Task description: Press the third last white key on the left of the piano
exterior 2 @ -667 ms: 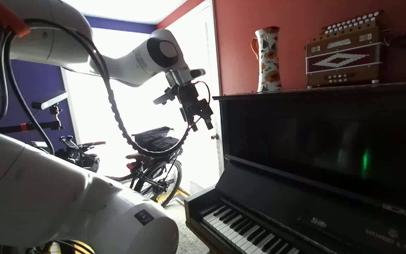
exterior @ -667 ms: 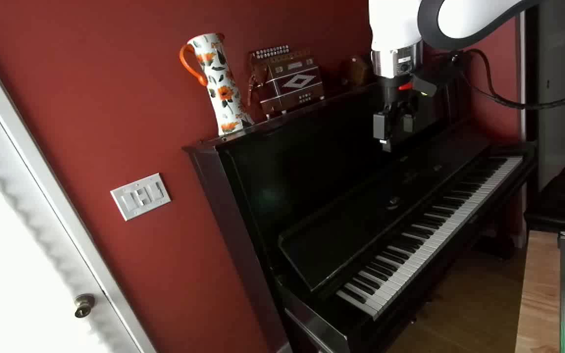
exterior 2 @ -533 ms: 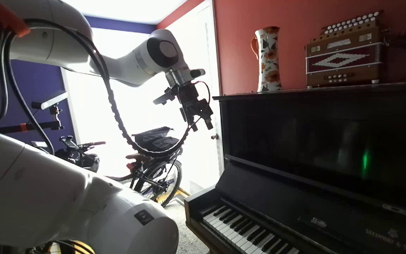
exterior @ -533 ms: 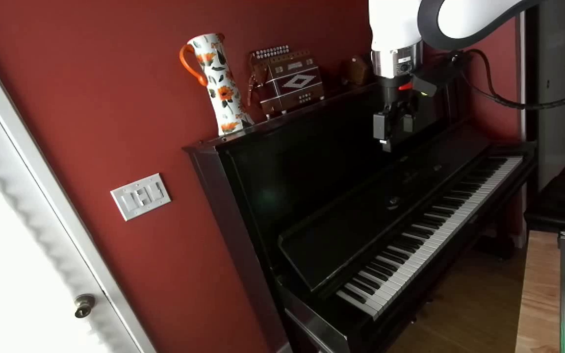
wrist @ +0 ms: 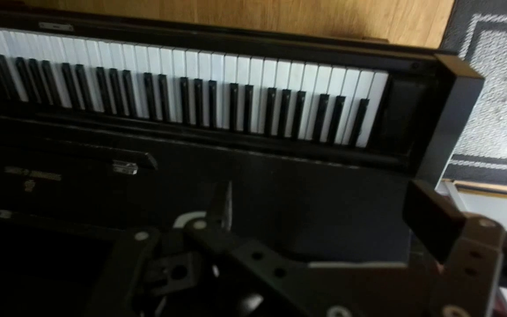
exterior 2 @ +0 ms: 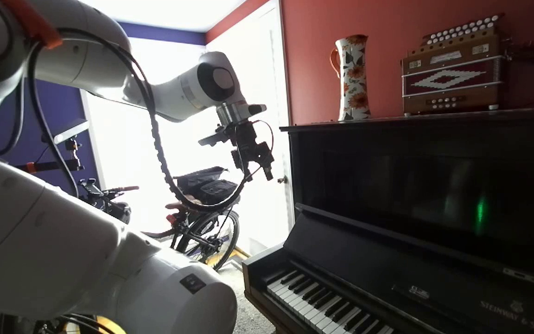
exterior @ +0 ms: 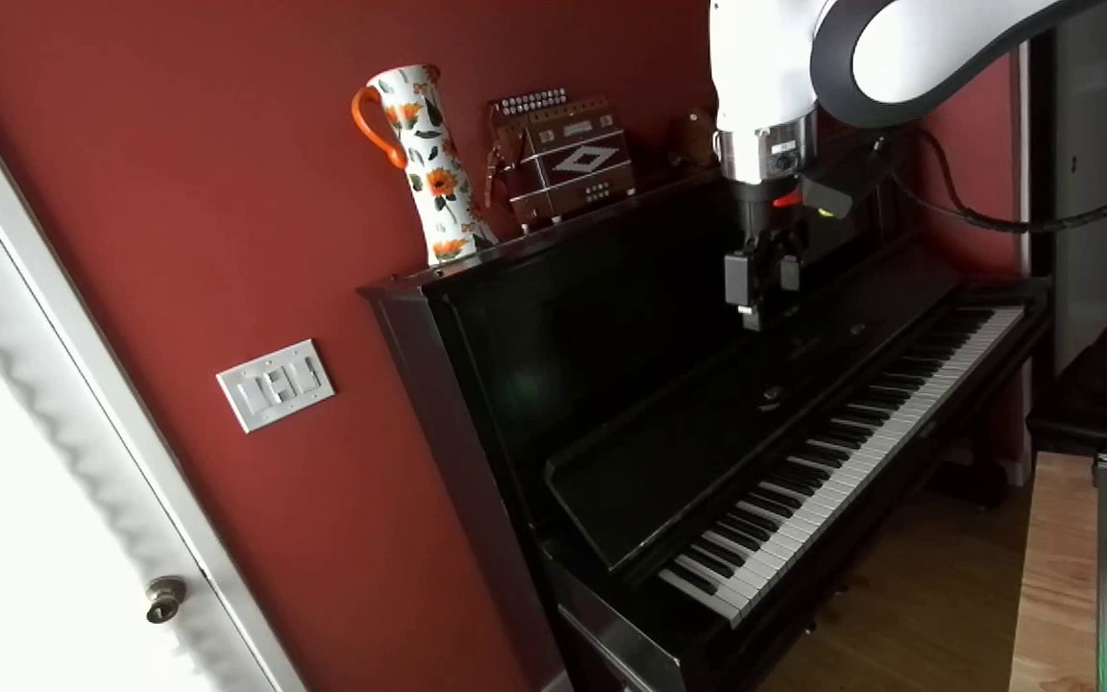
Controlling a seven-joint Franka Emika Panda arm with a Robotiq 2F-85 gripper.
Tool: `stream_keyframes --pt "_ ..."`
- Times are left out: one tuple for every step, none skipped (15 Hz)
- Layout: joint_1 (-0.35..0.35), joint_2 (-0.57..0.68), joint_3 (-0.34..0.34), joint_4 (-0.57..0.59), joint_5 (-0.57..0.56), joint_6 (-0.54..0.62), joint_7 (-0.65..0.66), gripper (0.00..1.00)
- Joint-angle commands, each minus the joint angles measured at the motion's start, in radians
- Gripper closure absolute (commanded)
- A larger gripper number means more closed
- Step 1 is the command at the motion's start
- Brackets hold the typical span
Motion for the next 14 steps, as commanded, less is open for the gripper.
stream_keyframes --pt "0.099 0.144 0.021 -0.067 0.1 0.139 -0.023 0.0" --pt "0.124 0.185 0.024 -0.083 0.122 0.174 -0.039 0.0" --pt "0.143 0.228 0.024 -0.095 0.135 0.204 -0.052 0.0" --pt "0.161 0.263 0.022 -0.116 0.144 0.24 -0.067 0.0" --pt "0.172 0.3 0.025 -0.125 0.14 0.262 -0.069 0.0" --pt "0.182 0.337 0.029 -0.138 0.134 0.284 -0.071 0.0" --pt "0.193 0.369 0.025 -0.146 0.134 0.307 -0.082 0.0" --pt "0.195 0.4 0.028 -0.143 0.123 0.306 -0.072 0.0" --pt "0.195 0.342 0.019 -0.138 0.108 0.277 -0.05 0.0" --pt "0.199 0.371 0.019 -0.14 0.109 0.285 -0.051 0.0" --pt "0.201 0.392 0.018 -0.14 0.109 0.292 -0.051 0.0" --pt "0.201 0.403 0.018 -0.14 0.109 0.297 -0.052 0.0" --pt "0.202 0.406 0.017 -0.139 0.109 0.297 -0.053 0.0" --pt "0.202 0.406 0.017 -0.139 0.109 0.297 -0.053 0.0"
